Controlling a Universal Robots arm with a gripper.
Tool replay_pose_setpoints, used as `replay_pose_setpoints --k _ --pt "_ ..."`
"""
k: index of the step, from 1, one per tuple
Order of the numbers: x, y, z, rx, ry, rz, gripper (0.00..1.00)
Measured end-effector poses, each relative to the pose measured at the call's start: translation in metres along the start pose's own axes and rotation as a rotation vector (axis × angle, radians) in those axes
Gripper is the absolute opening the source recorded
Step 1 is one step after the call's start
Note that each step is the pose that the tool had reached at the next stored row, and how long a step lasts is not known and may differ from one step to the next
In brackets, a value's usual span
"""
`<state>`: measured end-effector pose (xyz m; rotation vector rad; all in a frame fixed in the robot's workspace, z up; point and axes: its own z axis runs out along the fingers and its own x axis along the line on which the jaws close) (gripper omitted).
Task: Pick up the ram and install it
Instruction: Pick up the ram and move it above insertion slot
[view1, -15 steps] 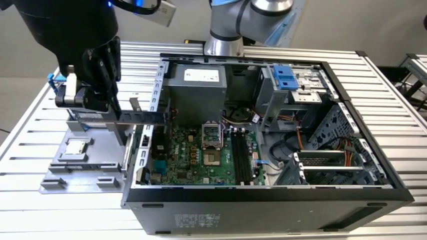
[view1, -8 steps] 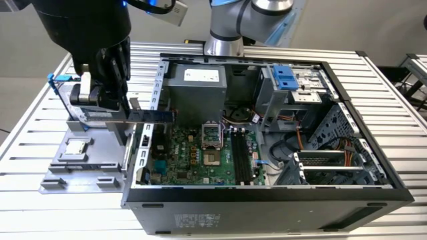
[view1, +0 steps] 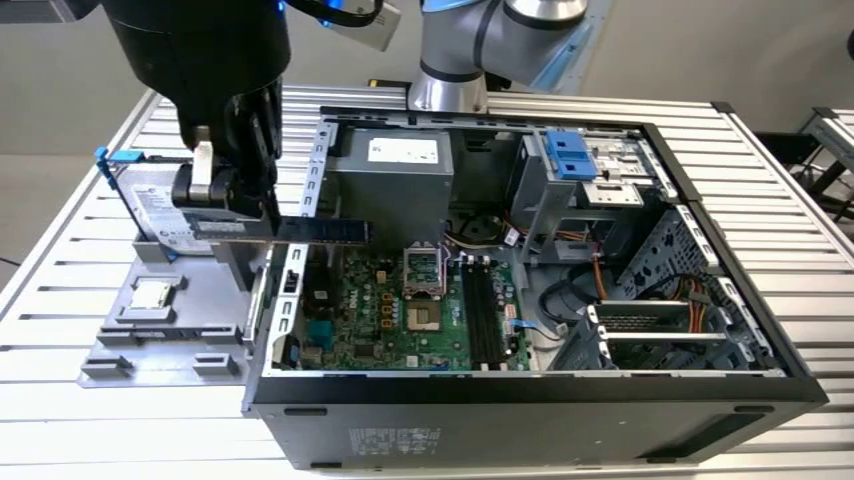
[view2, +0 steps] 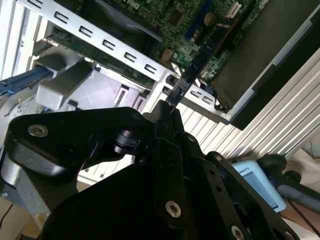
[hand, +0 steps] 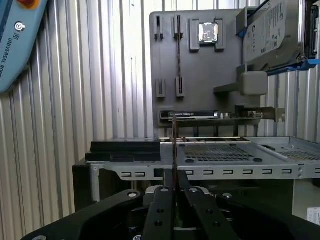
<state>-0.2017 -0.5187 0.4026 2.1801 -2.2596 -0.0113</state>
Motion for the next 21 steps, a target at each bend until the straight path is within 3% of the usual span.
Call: replay_pose_setpoints --k 21 --pt "-0.006 -0.0316 -0.0001 0.0 0.0 0.0 0.0"
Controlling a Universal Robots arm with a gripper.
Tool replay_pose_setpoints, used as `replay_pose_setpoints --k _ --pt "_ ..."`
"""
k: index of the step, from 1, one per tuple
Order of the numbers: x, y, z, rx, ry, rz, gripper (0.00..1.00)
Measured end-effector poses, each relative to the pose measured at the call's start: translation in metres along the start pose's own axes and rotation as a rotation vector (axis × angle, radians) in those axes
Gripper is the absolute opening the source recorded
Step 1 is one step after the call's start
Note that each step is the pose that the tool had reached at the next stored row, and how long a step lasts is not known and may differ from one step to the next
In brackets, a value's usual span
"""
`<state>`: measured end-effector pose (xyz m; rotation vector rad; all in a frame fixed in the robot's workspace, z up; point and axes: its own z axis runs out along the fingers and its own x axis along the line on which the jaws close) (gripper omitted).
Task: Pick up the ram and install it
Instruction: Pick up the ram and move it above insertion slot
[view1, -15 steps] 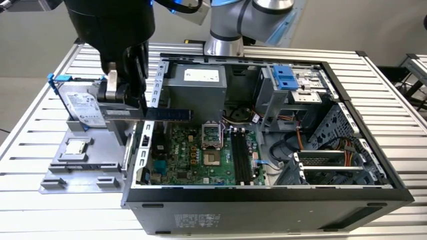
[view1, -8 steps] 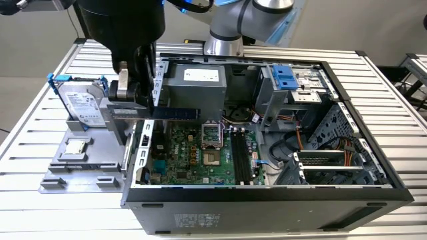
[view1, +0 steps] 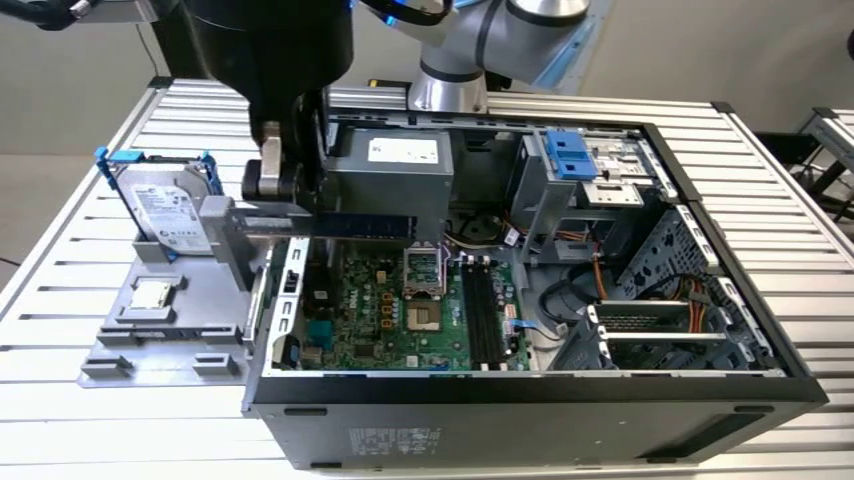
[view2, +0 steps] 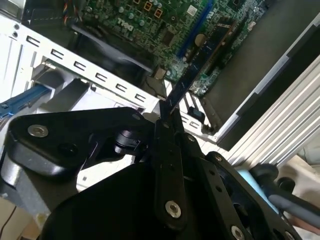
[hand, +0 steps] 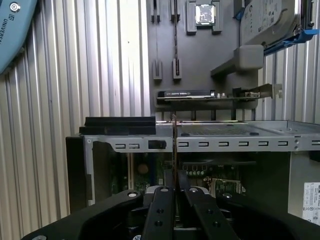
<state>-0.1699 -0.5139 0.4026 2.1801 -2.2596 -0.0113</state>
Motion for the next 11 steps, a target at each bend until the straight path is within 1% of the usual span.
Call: replay_pose_setpoints --k 6,11 --pt "-0.0025 -0.0089 0.0 0.0 0.0 0.0 0.0" --pt "-0.0063 -0.0174 0.0 0.0 0.0 0.0 0.0"
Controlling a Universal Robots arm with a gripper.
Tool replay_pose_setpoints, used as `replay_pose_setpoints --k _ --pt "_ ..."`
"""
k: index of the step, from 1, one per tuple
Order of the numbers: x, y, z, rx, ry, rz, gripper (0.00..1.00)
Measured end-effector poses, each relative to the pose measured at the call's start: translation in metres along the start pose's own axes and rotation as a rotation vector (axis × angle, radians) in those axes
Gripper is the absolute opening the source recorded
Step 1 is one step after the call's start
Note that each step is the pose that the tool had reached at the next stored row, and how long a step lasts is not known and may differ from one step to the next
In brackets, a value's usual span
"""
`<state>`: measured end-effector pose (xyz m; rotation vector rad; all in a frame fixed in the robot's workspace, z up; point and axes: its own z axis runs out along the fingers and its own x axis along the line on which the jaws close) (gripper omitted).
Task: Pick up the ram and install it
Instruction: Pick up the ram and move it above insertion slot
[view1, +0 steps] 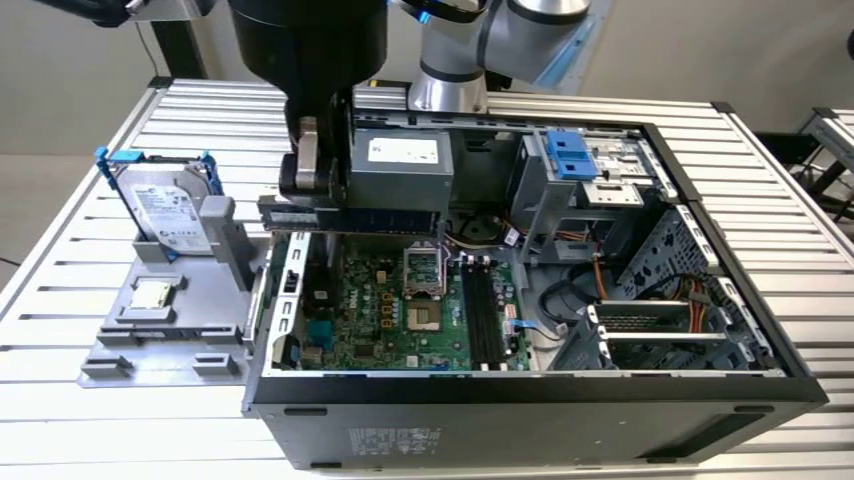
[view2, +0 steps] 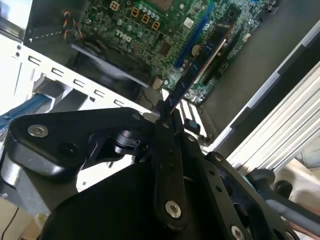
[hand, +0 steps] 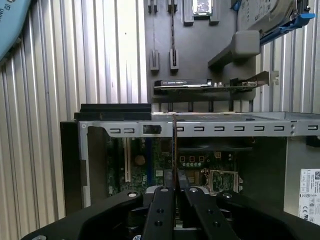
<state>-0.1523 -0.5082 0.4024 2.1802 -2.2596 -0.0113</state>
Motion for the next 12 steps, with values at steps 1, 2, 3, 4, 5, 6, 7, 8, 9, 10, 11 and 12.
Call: replay_pose_setpoints --k 1,2,3,4,5,6,7,8,9,10,11,12 --pt "-0.0012 -0.0016 0.0 -0.0001 0.0001 0.0 0.0" --pt "-0.0028 -0.0036 0.0 -0.0001 0.0001 0.0 0.0" --pt "-0.0046 -0.0059 0.0001 0.0 0.0001 0.0 0.0" --pt "-0.0066 -0.0084 0.0002 0.0 0.0 0.0 0.0" --pt "-0.0091 -0.0116 0.0003 0.0 0.0 0.0 0.0" --pt "-0.0115 -0.0148 0.0004 0.0 0.0 0.0 0.0" --pt "-0.0138 -0.0179 0.0005 -0.0001 0.0001 0.0 0.0" --pt "-0.0161 -0.0213 0.0007 0.0 -0.0001 0.0 0.0" --pt "-0.0182 -0.0243 0.0008 -0.0001 0.0 0.0 0.0" --pt "-0.0202 -0.0271 0.0009 0.0 -0.0001 0.0 0.0" --pt "-0.0217 -0.0297 0.001 0.0 -0.0001 0.0 0.0" --pt "-0.0229 -0.0324 0.001 0.0 0.0 0.0 0.0"
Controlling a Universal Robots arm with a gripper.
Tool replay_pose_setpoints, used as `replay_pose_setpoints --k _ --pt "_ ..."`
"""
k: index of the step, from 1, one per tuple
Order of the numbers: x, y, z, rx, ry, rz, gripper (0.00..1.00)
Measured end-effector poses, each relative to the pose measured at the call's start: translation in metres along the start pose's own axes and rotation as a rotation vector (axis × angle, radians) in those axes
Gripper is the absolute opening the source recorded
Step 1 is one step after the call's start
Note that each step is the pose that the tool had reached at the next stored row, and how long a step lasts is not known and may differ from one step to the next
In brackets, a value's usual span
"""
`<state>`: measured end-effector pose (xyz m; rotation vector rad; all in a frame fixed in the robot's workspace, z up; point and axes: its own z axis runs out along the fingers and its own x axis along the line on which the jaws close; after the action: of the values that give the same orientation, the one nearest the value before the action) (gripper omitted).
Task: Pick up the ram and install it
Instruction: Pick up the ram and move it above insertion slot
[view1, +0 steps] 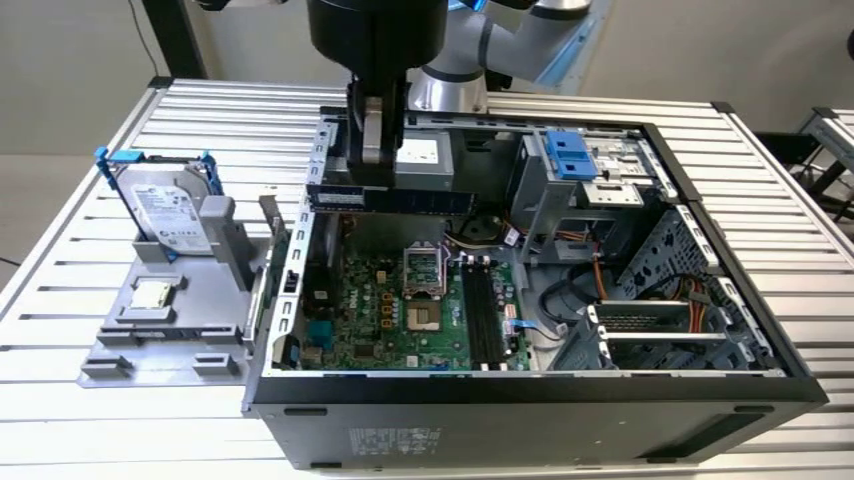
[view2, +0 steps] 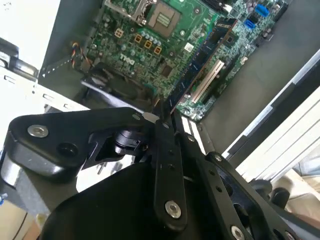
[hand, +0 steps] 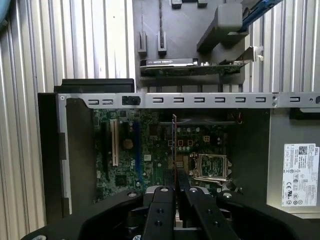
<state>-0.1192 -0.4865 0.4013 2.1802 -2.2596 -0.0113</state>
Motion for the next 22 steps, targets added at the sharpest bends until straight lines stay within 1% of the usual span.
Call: replay_pose_setpoints --k 4,14,22 --pt "-0.0032 -0.0123 0.0 0.0 0.0001 0.0 0.0" --pt "-0.0131 -0.0495 0.0002 0.0 0.0001 0.0 0.0" --pt "-0.0198 -0.0747 0.0003 0.0 0.0 0.0 0.0"
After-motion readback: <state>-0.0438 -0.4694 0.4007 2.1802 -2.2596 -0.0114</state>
